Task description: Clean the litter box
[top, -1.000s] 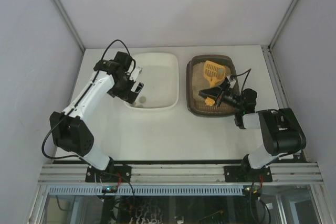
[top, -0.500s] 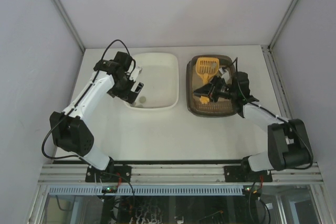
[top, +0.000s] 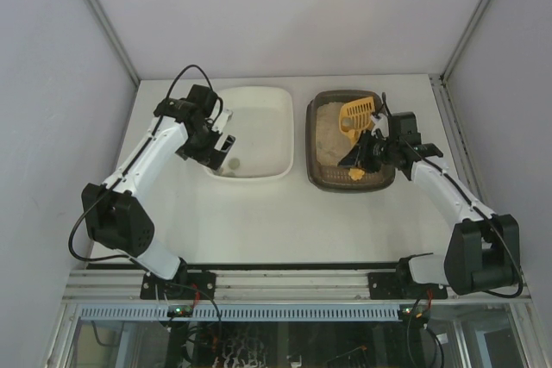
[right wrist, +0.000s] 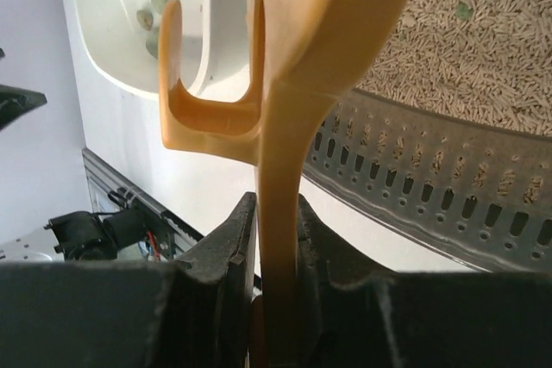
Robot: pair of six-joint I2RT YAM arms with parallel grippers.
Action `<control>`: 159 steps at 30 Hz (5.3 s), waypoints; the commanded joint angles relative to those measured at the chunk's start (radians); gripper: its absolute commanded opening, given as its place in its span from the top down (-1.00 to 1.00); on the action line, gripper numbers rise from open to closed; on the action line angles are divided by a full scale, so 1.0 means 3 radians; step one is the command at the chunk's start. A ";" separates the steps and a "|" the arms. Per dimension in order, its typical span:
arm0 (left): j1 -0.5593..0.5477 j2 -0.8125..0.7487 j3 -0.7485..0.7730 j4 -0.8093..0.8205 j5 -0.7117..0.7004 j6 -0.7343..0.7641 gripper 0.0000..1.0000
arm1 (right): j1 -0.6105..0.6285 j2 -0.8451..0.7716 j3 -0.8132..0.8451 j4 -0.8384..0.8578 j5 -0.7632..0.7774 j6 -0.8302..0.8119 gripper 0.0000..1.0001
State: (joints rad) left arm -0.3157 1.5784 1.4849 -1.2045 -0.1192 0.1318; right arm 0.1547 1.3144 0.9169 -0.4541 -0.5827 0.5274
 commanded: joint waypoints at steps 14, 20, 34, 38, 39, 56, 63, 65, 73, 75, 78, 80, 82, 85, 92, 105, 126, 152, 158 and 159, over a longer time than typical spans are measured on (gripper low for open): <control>0.0993 -0.0222 0.0991 -0.0543 0.0956 0.0069 -0.99 | 0.1427 0.1152 0.2191 -0.1576 0.1632 -0.0827 1.00; 0.1037 -0.0318 0.0872 -0.0489 0.0664 0.0035 -1.00 | 0.2044 0.1962 0.3269 -0.2387 0.2958 -0.1013 1.00; 0.1068 -0.0518 0.0573 -0.0214 0.0301 -0.0173 -0.99 | 0.2489 0.2572 0.3753 -0.2884 0.4237 -0.1075 1.00; 0.1065 -0.0615 0.0539 -0.0202 0.0344 -0.0181 -0.99 | 0.2528 0.2469 0.3515 -0.2739 0.4253 -0.1122 1.00; 0.1067 -0.0642 0.0526 -0.0203 0.0350 -0.0174 -0.99 | 0.2531 0.2426 0.3457 -0.2704 0.4261 -0.1121 1.00; 0.0601 0.0532 0.1935 -0.0389 0.0803 -0.0040 -0.99 | 0.1351 0.0376 0.2048 -0.2398 0.2162 -0.0912 1.00; 0.0530 0.1457 0.3472 -0.0284 0.1382 0.0007 -0.99 | 0.0918 0.0786 0.1945 -0.2437 0.1258 -0.0714 1.00; 0.0449 0.1464 0.3353 -0.0068 0.1221 0.0047 -0.99 | 0.0815 0.0950 0.1963 -0.2381 0.1073 -0.0715 1.00; 0.0353 0.1469 0.3067 0.0241 0.1257 -0.0274 -0.99 | 0.0354 0.1579 0.2318 -0.2427 0.0840 -0.0654 1.00; 0.0348 0.1435 0.2980 0.0241 0.1373 -0.0319 -0.99 | 0.0347 0.1724 0.2402 -0.2475 0.0771 -0.0660 1.00; 0.0354 0.1371 0.2841 0.0223 0.1431 -0.0279 -0.99 | 0.0373 0.1835 0.2440 -0.2503 0.0826 -0.0677 1.00; 0.0353 0.1346 0.2780 0.0186 0.1433 -0.0224 -0.99 | 0.0369 0.1863 0.2403 -0.2496 0.0817 -0.0688 1.00; 0.0354 0.1330 0.2723 0.0162 0.1416 -0.0182 -0.99 | 0.0373 0.1900 0.2350 -0.2494 0.0786 -0.0690 1.00; 0.0356 0.1303 0.2602 0.0168 0.1436 -0.0136 -0.99 | 0.0457 0.1992 0.2368 -0.2541 0.0875 -0.0710 1.00; 0.0354 0.1298 0.2534 0.0125 0.1512 -0.0108 -0.99 | 0.0528 0.2098 0.2420 -0.2643 0.0944 -0.0703 1.00; 0.0353 0.1157 0.2349 0.0102 0.1443 -0.0013 -0.99 | 0.0852 0.2259 0.2432 -0.2746 0.0748 -0.0757 1.00; 0.0360 0.1061 0.2207 0.0122 0.1436 0.0042 -1.00 | 0.0067 0.2490 0.2332 -0.2384 -0.0441 -0.0762 1.00; -0.0494 0.1490 0.2115 0.0336 0.2727 -0.1592 -0.99 | 0.0354 0.2104 0.2154 -0.2556 0.0579 -0.0892 1.00; -0.0540 0.1365 0.1496 0.1269 0.2485 -0.2761 -0.99 | 0.0391 0.2203 0.2220 -0.2559 0.0645 -0.0904 1.00; -0.0542 0.1365 0.1467 0.1332 0.2399 -0.2904 -0.99 | 0.0397 0.2216 0.2236 -0.2568 0.0644 -0.0908 1.00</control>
State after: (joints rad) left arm -0.4690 2.0373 2.0083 -0.9989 0.6506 -0.4690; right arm 0.2649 1.9709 1.5692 -1.2053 -0.4313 0.2825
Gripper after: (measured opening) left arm 0.996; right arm 0.177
